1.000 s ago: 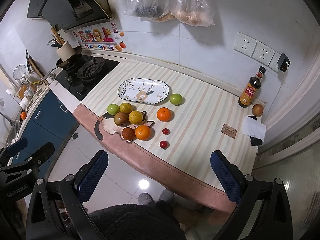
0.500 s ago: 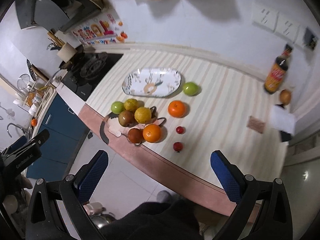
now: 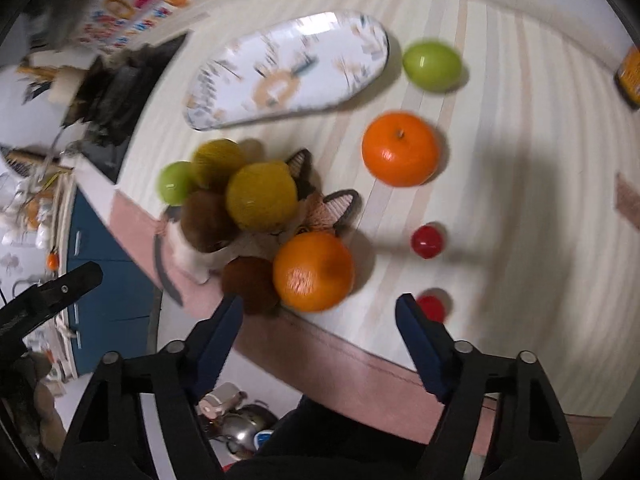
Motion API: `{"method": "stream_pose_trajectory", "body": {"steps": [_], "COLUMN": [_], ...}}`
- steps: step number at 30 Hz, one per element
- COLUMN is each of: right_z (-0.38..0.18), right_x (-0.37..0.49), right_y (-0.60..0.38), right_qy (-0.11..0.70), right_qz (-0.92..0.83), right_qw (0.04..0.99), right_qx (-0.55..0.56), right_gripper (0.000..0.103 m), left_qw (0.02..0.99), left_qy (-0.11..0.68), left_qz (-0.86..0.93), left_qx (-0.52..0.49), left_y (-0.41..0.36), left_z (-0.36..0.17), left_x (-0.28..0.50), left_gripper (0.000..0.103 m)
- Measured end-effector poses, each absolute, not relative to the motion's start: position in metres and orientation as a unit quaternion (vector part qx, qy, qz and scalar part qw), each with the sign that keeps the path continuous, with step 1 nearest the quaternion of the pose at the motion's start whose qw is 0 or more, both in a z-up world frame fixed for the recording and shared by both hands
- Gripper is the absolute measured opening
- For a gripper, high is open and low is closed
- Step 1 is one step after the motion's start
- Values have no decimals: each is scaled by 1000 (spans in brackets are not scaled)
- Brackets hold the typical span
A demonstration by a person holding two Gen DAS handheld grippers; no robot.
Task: Organize fruits
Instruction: 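Grasp the brown round fruit with the left tool while the right tool grasps an orange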
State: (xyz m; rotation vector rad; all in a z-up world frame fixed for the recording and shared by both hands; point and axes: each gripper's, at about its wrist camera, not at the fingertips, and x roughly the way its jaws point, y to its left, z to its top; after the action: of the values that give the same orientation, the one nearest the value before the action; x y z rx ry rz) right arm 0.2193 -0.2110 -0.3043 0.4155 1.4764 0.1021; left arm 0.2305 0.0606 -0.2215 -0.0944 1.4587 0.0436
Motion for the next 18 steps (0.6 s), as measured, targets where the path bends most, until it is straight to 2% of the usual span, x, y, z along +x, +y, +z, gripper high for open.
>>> {"method": "stream_pose_trajectory", "body": {"steps": [5, 9, 10, 14, 16, 18], "right_z": [-350, -358, -362, -368, -368, -369], "right_x": [240, 252, 254, 259, 258, 259], "right_y": [-191, -178, -177, -172, -170, -169], "right_qy": [697, 697, 700, 710, 710, 712], "right_qz": [34, 10, 8, 6, 4, 6], "right_qw": [682, 695, 692, 682, 681, 680], "right_qx": [219, 176, 175, 178, 177, 177], "right_gripper": [70, 69, 65, 65, 65, 65], "left_qw": [697, 665, 658, 644, 644, 652], "left_qy": [713, 737, 742, 752, 750, 744], "left_qz": [-39, -75, -81, -104, -110, -109], "left_qx": [-71, -94, -97, -98, -102, -97], "left_y": [60, 52, 50, 38, 34, 33], "left_z": [-273, -305, -310, -323, -328, -332], "left_x": [267, 288, 290, 295, 297, 300], "left_gripper": [83, 83, 83, 83, 77, 65]}}
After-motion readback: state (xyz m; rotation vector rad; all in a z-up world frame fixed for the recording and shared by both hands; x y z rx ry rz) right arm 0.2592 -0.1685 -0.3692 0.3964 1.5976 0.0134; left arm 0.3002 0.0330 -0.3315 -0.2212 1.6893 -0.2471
